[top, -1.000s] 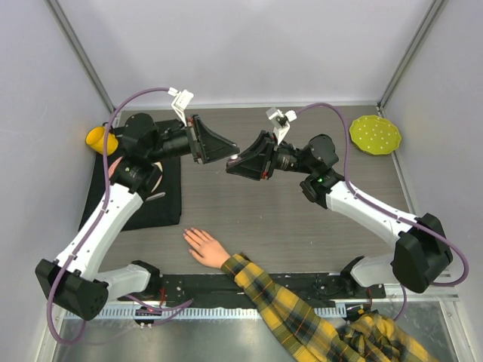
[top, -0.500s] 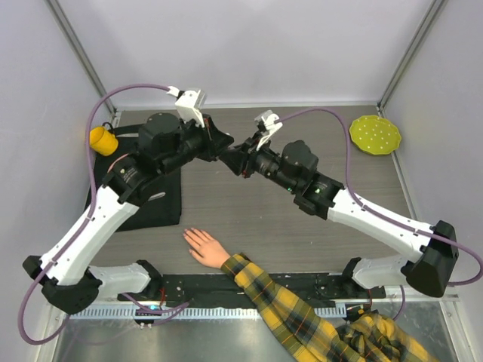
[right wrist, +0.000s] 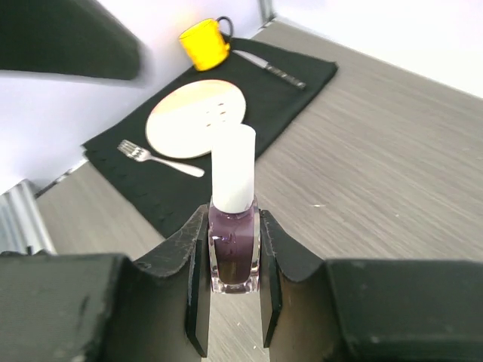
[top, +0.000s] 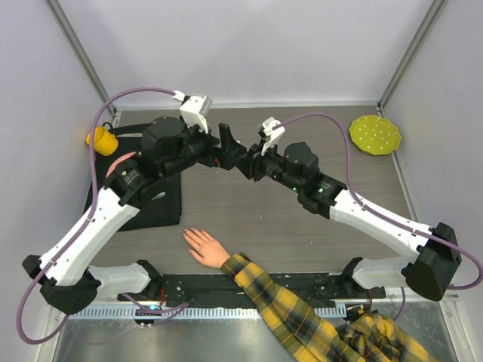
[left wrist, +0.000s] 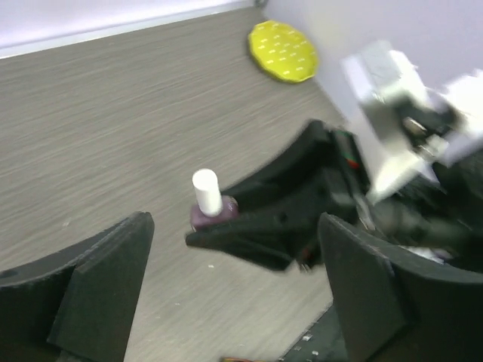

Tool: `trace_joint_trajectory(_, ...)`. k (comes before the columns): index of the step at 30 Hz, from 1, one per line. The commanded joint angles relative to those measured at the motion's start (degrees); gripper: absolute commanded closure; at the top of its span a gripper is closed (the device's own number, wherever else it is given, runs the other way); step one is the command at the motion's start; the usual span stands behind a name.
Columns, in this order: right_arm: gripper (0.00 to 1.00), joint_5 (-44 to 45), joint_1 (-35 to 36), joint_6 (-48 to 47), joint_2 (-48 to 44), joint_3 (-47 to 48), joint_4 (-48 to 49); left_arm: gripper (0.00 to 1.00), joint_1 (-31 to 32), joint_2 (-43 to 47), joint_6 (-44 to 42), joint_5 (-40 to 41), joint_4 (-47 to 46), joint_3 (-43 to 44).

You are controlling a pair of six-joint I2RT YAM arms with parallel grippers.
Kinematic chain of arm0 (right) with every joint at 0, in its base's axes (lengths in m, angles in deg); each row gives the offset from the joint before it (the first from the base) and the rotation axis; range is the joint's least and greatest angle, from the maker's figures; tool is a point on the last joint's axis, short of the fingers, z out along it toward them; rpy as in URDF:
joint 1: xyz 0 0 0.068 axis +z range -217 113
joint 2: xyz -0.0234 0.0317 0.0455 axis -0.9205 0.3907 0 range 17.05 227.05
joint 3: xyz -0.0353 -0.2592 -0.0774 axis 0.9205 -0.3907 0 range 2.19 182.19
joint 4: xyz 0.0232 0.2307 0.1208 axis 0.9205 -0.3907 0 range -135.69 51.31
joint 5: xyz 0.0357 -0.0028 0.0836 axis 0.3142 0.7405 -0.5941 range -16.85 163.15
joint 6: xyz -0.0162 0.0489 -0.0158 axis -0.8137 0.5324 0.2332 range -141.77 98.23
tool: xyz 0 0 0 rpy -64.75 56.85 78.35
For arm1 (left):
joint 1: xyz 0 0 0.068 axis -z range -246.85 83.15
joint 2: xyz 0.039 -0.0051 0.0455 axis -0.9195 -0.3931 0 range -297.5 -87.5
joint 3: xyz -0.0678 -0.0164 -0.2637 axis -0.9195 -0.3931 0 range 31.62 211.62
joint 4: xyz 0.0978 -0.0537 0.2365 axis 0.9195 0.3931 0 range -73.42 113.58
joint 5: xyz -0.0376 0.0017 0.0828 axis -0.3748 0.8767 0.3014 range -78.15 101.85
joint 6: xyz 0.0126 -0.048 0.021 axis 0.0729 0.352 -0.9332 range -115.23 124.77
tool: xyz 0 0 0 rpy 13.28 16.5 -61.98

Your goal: Paint the nails

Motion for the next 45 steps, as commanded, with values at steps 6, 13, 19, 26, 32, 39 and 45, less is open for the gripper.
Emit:
trace_joint_trajectory(6, 0.99, -35.8, -8.4, 11.6, -1.7, -2.4, 16.2, 0.00, -19.2, 8.7, 8.5, -29.9, -12.6, -6.3)
trace_joint_trajectory(13, 0.99, -45.0, -9.3, 21.5, 0.7, -2.6, 26.9, 0.10, -23.0, 8.0, 17.5, -47.5, -26.6, -14.1)
trace_joint_trajectory(19, 0.99, -47.0, -9.6, 26.0, 2.9, -2.6, 31.9, 0.25, -23.0, 6.7, 21.5, -51.4, -33.1, -15.8)
trace_joint_trajectory(26, 0.99, -46.7, -9.8, 27.6, 3.6, -2.4, 33.9, 0.38, -22.5, 4.6, 21.8, -55.5, -34.2, -15.4)
trace_joint_trajectory(32, 0.99, -46.6, -10.0, 27.7, 4.2, -1.7, 33.9, 0.46, -22.1, 2.4, 16.7, -55.0, -24.9, -13.0)
trace_joint_trajectory(39, 0.99, -45.8, -10.0, 27.2, 4.3, -1.8, 33.3, 0.59, -20.4, 1.9, 14.9, -55.2, -24.1, -11.2)
trace_joint_trajectory(45, 0.99, -36.8, -9.8, 20.4, 3.0, -0.4, 24.5, 1.00, -16.6, 2.8, 5.4, -40.4, -13.3, -7.4)
